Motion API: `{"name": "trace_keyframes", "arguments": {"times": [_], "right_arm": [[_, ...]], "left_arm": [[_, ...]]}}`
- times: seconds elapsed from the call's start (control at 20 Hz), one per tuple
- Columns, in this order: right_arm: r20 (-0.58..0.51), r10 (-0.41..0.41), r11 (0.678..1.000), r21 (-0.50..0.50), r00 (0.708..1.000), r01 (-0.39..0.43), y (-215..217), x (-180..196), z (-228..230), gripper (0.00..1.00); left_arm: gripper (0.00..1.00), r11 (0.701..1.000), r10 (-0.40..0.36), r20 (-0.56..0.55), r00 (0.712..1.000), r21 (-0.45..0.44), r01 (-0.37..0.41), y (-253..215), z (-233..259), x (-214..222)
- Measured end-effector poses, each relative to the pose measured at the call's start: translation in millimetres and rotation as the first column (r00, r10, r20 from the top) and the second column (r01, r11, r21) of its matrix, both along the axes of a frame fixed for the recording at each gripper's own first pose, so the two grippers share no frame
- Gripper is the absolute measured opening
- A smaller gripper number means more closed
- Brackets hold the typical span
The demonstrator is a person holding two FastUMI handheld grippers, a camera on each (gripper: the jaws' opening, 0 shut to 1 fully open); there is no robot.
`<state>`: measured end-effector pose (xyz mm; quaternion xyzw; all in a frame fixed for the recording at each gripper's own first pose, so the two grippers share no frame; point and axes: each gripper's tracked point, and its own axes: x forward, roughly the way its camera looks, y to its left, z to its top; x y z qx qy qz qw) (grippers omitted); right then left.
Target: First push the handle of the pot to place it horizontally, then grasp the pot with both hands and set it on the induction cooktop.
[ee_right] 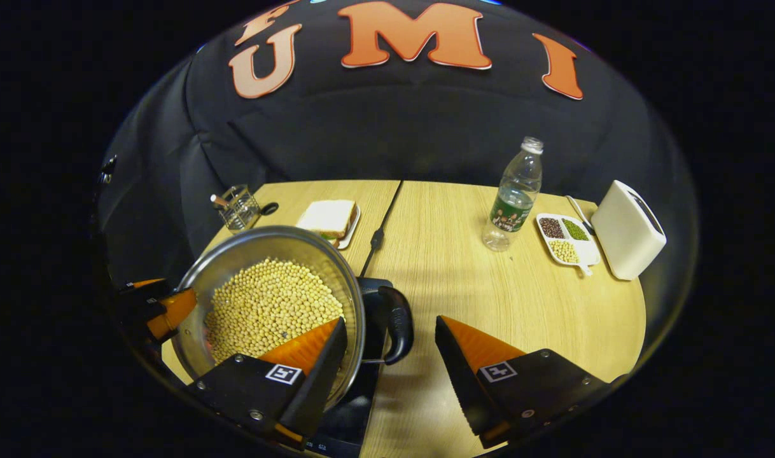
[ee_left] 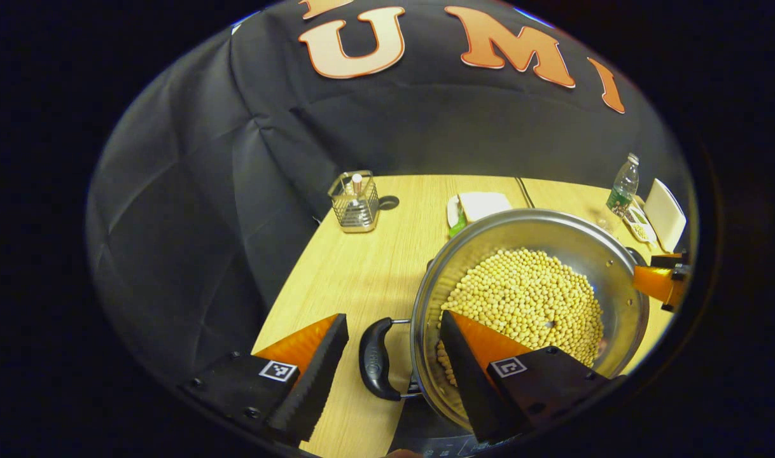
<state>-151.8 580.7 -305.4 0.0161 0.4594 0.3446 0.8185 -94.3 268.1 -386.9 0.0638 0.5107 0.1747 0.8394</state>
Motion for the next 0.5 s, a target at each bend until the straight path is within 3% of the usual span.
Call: {"name": "trace_keyframes", "arguments": {"times": [0.05,0.1,0.2,0.25,0.3,0.5], "right_arm": [[0.015,-0.015,1.0,0.025,1.0,0.014,-10.4,7.6,9.1,0.86],[0.034,-0.026,0.999,0.042,0.999,0.025,-24.4,16.5,19.9,0.86],[0.084,-0.055,0.996,0.069,0.995,0.05,-57.5,36.0,37.6,0.87],[0.111,-0.068,0.995,0.08,0.991,0.059,-75.6,46.0,48.4,0.82],[0.14,-0.08,0.994,0.091,0.987,0.068,-93.4,55.8,59.6,0.86],[0.247,-0.137,0.986,0.131,0.959,0.107,-172.3,94.5,102.7,0.88]], "left_arm": [[1.0,1.0,-0.005,0.021,1.0,0.021,0.005,-0.5,11.9,3.5],[0.95,0.999,-0.011,0.042,0.999,0.038,0.009,-4.0,24.2,7.7],[0.94,0.998,-0.011,0.094,0.996,0.059,0.006,-12.7,47.4,16.2],[0.94,0.998,-0.007,0.119,0.993,0.058,0.0,-20.1,59.3,20.4],[0.94,0.998,-0.005,0.143,0.99,0.058,-0.004,-28.0,73.1,24.6],[0.94,0.999,-0.027,0.255,0.967,0.027,0.021,-67.2,122.5,55.1]]}}
